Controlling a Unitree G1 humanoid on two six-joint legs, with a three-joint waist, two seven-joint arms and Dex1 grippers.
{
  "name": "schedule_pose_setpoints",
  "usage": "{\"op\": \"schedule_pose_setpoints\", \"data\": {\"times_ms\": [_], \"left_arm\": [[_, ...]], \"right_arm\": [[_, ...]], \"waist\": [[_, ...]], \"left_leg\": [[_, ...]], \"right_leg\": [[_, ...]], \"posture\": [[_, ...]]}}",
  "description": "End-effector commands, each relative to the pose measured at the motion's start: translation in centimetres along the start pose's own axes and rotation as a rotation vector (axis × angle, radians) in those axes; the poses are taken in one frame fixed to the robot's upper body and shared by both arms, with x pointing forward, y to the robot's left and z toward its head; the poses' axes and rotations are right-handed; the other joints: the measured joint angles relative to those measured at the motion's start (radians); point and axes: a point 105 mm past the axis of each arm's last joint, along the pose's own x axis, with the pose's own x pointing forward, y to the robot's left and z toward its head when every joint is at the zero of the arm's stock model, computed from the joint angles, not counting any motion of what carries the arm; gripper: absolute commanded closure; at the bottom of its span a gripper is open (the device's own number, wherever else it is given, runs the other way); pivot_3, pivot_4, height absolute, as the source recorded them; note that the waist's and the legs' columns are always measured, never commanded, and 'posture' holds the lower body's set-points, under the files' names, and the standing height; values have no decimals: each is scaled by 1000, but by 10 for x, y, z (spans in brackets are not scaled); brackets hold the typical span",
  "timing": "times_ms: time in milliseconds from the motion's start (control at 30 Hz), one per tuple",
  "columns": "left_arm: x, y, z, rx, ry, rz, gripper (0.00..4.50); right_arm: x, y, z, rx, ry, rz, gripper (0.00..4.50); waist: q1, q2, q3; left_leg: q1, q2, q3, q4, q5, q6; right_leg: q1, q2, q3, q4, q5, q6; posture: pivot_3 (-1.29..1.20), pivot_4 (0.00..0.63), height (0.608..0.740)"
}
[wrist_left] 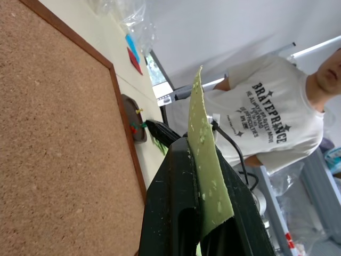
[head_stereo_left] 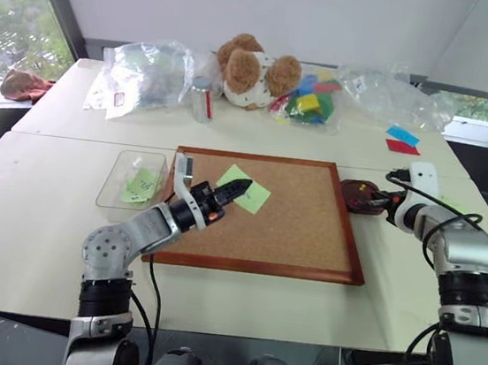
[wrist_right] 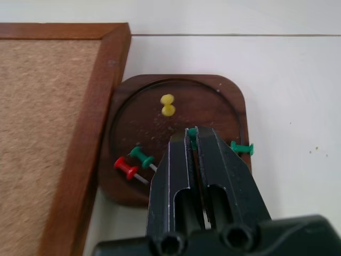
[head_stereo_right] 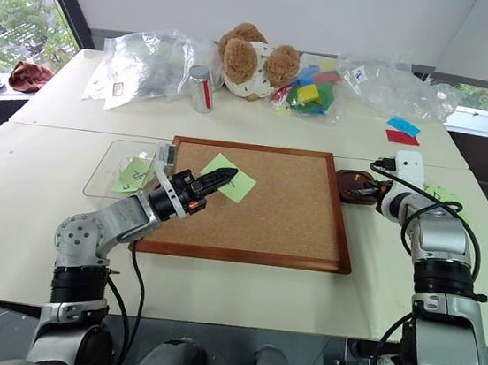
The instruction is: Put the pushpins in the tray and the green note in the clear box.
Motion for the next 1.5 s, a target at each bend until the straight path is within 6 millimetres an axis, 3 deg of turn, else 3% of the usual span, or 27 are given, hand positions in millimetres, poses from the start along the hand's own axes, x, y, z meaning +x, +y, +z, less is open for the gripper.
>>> {"op": "schedule_pose_setpoints", "data": {"times_ms": [33,100,133,167,400,433,733,900,1200,1300,1500], "left_arm": [[-2,-11,3,28,-12,-38,4441],[-2,-11,2,30,-11,-35,4441],[-2,-11,2,30,-11,-35,4500],[-2,-11,2,31,-11,-35,4500],[-2,-10,2,37,-12,-29,4500],[-2,-10,2,37,-13,-28,4500],[-2,-9,2,40,-14,-23,4500],[-8,-16,6,117,2,-25,4500],[-28,-41,35,246,-68,-50,4500],[-37,-53,50,281,-117,-51,4500],[-59,-60,72,324,-227,4,4500]], "right_arm": [[2,2,15,-18,-52,16,4500],[4,3,14,-12,-47,27,4500],[5,4,13,-12,-44,29,3903],[5,3,12,-12,-42,29,3701],[4,3,19,-19,-56,25,133],[3,3,22,-18,-65,26,20],[-15,12,53,-48,-139,74,20],[-53,57,72,-137,-208,341,20],[-129,143,79,-292,-284,856,20],[-139,159,82,-307,-301,938,20],[-137,173,86,-330,-323,977,20]], "waist": [[0,0,0],[0,0,0],[0,0,0],[0,0,0],[0,0,0],[0,0,0],[0,0,0],[3,0,0],[0,0,0],[1,0,0],[2,0,0]], "left_leg": [[0,0,0,0,0,0],[0,0,0,0,0,0],[0,0,0,0,0,0],[0,0,0,0,0,0],[0,0,0,0,0,0],[0,0,0,0,0,0],[0,0,0,0,0,0],[0,0,-1,-1,0,0],[0,0,-1,-1,0,0],[0,0,-2,-1,-1,2],[0,0,-1,-1,-1,2]], "right_leg": [[0,0,0,0,0,0],[0,0,0,0,0,0],[0,0,0,0,0,0],[0,0,0,0,0,0],[0,0,0,0,0,0],[0,0,0,0,0,0],[0,0,0,0,0,0],[0,0,0,0,0,0],[0,0,0,0,0,0],[0,-1,0,0,0,0],[0,-1,0,-1,0,0]], "posture": [[0,150,740],[0,150,740],[0,150,740],[0,150,740],[0,150,740],[0,150,740],[0,150,740],[0,150,740],[0,150,740],[0,150,740],[0,150,740]]}}
